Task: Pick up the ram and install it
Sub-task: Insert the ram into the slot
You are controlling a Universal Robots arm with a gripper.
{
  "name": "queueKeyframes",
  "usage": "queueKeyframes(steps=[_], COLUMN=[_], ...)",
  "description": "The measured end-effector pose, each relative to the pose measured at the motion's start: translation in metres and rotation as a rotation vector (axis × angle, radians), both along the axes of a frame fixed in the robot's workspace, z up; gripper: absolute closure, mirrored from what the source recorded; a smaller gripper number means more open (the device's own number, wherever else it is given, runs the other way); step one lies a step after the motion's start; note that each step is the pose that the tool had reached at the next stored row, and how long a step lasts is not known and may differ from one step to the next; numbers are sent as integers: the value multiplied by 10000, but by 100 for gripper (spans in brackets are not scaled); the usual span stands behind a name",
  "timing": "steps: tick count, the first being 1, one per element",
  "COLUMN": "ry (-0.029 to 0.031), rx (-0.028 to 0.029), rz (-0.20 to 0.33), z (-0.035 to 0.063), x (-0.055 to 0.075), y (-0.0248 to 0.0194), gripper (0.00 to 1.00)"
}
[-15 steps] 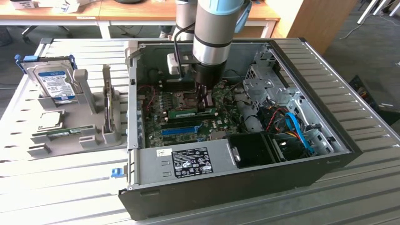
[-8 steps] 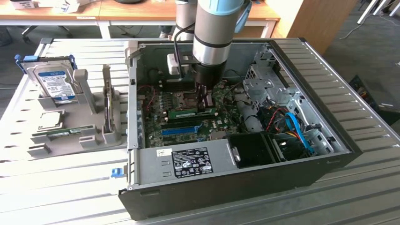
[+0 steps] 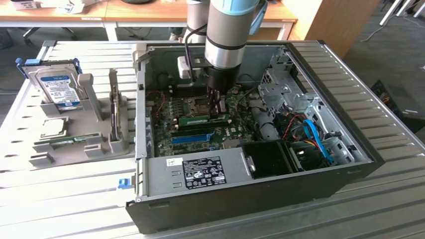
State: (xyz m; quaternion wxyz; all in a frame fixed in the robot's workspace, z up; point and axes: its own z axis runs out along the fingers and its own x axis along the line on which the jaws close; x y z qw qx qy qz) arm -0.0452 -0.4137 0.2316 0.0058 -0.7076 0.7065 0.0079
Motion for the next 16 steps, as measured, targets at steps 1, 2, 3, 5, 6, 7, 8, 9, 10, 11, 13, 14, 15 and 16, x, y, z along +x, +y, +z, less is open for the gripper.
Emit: queueKeyframes(steps=[1, 2, 3, 5, 6, 7, 8, 9, 10, 11, 13, 14, 15, 16], ry=[1, 1, 2, 21, 41, 63, 87, 108, 117, 121, 122, 123, 122, 122], rx=[0, -2, -3, -5, -6, -5, -4, -5, -5, -5, -4, -4, -3, -3], rz=[0, 0, 0, 0, 0, 1, 0, 1, 1, -4, -47, -78, -90, -89], z=[0, 1, 2, 2, 3, 3, 3, 3, 3, 3, 3, 3, 3, 2], x=[0, 0, 0, 2, 5, 9, 13, 15, 16, 17, 18, 18, 18, 19], y=[0, 0, -1, -1, -1, -1, 0, -1, -1, -1, 0, 0, 0, 0], gripper=[88, 88, 88, 88, 88, 88, 88, 88, 88, 88, 88, 88, 88, 88])
